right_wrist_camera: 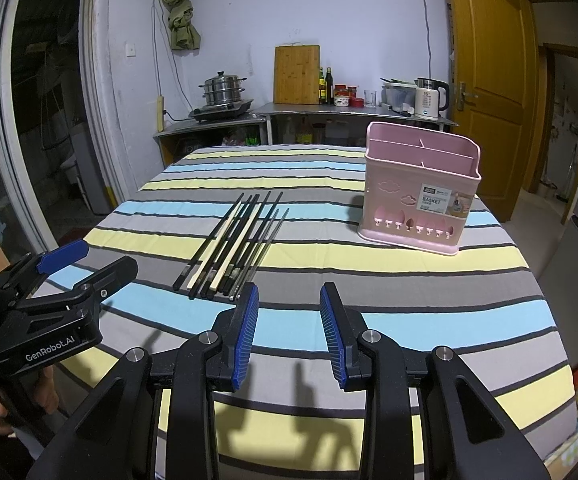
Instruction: Organize utensils
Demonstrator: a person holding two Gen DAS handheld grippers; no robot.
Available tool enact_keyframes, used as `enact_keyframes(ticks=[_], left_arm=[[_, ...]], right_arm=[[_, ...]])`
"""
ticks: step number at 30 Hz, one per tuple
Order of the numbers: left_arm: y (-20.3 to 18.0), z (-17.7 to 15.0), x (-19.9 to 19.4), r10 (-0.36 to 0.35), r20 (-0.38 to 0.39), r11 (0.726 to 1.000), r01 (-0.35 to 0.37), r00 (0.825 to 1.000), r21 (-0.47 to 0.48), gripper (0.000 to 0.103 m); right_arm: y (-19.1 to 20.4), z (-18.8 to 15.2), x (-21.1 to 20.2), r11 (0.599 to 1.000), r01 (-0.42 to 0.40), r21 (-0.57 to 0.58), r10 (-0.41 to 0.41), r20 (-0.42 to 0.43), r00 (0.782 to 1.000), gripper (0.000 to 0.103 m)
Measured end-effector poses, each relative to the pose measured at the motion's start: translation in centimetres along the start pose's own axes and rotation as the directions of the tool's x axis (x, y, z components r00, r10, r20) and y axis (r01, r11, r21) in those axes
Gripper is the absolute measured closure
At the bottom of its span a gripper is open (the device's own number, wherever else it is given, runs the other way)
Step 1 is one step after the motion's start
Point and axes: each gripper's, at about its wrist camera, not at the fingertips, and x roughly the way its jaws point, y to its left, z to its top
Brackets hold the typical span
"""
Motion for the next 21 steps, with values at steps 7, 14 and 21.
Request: enact_keyframes(ticks=[7,14,21], left_arm=[[-0.07,-0.02,0.01,0.000,-0.001,1.000,0.000,1.000,0.000,0.019],[-0.07,-0.05,0.02,0.000,-0.001,1.000,0.000,1.000,0.000,0.019],[-0.18,-0.31,0.20,-0.004,-0.007,1.000,0.004,1.000,0.000,0.019]], right_arm=[[0.06,0.05,-0.03,1.000,0.001,0.000,-0.001,-0.001,1.000,0.070],[0.14,0.01,0.03,1.000,0.001,-0.001,-0.001,-0.002,1.000,0.070],[0.22,0.05,0.13,1.000,0.000,-0.001,0.000,-0.004,1.000,0.070]])
